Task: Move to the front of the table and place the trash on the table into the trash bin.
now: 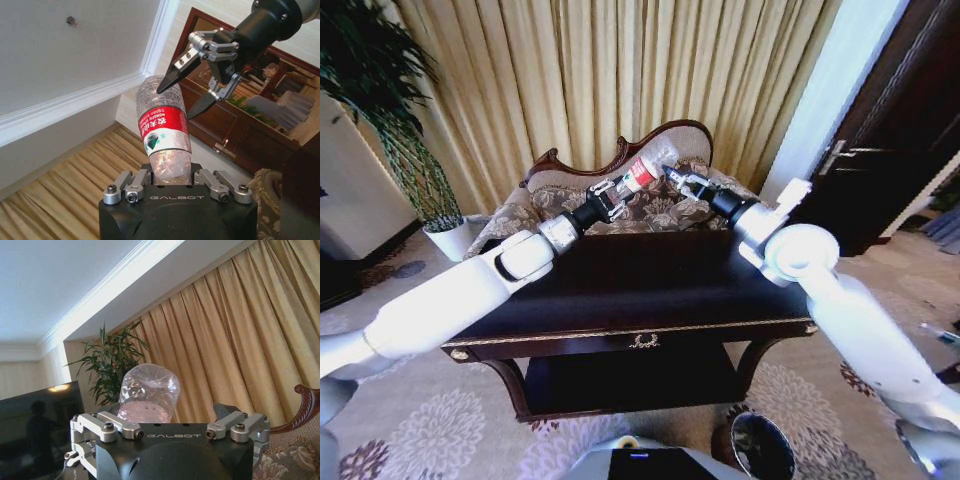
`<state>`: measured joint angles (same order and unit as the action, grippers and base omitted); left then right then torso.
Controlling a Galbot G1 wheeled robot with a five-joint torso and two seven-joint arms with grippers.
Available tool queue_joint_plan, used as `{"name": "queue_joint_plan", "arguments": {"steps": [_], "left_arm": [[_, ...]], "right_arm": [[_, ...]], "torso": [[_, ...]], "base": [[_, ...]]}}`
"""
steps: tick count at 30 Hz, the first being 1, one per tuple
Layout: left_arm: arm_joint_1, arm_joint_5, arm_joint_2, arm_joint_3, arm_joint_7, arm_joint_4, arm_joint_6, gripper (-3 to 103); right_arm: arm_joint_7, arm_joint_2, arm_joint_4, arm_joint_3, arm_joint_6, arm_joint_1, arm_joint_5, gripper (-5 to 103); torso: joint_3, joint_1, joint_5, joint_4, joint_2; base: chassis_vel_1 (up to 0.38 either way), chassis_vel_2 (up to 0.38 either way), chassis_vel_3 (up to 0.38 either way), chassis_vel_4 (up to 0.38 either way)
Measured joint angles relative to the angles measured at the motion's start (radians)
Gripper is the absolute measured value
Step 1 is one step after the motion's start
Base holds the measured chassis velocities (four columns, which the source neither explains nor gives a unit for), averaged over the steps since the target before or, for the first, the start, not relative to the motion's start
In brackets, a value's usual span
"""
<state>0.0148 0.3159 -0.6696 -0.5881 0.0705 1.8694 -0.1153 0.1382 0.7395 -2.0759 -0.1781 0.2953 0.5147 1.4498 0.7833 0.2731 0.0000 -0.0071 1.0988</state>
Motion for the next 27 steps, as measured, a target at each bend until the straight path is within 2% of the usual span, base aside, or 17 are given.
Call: {"name": "queue_joint_plan", "arguments": {"steps": [7,20,27], "left_arm": [[-0.037,0.009,-0.01,-0.033,-0.001,-0.01,-0.001,32],[-0.115,0.027,-0.087,-0.151,0.011,-0.042,0.0,32],[-0.143,0.031,-0.106,-0.168,0.011,-0.061,-0.005,32]], "right_arm": [[0.0,-0.01,-0.005,-0.009,0.0,0.0,0.0,100],[0.003,-0.019,-0.021,-0.01,0.0,0.013,0.0,100],[0.0,-0.011,-0.021,-0.008,0.0,0.018,-0.004,100]], "torso": [[0.0,0.0,0.0,0.0001,0.0],[0.0,0.0,0.0,0.0003,0.0],[0.0,0.0,0.0002,0.0,0.0]], "base": [[0.0,0.0,0.0,0.0],[0.0,0.0,0.0,0.0],[0.0,0.0,0.0,0.0]]}}
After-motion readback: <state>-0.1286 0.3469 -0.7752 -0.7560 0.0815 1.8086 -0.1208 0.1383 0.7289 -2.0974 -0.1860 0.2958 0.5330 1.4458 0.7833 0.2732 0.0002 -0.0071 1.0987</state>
